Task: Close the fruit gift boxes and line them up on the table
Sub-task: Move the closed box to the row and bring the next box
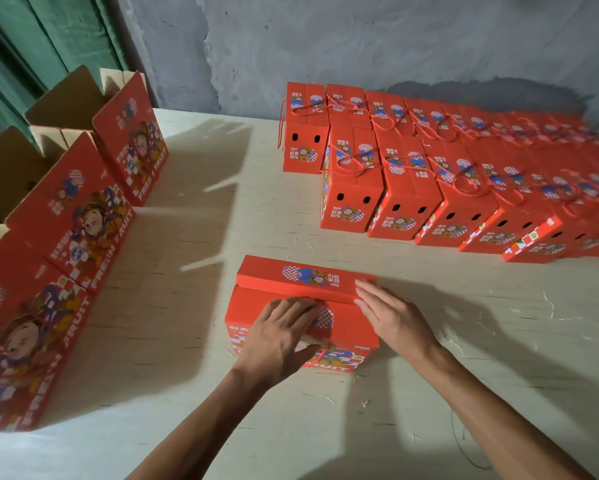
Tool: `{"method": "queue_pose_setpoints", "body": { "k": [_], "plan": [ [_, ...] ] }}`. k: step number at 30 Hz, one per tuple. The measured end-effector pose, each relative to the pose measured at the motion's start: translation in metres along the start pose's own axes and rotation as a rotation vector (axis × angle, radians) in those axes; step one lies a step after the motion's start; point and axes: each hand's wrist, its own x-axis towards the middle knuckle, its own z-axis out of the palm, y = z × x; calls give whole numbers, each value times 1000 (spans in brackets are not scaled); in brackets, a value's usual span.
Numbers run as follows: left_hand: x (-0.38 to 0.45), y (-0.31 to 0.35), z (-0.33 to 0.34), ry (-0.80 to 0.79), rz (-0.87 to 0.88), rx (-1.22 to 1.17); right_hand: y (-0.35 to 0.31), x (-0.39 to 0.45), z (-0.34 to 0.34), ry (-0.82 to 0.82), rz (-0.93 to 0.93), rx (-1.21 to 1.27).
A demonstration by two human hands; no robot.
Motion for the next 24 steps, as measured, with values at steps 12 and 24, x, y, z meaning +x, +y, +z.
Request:
{"method": "queue_pose_setpoints", "body": {
  "k": [12,24],
  "plan": [
    [24,28,0,-191,-216,112,-10,-10,7,89,-142,-177],
    [-11,1,-16,206,-427,-156,-15,10,2,-26,-141,-197]
  ]
}}
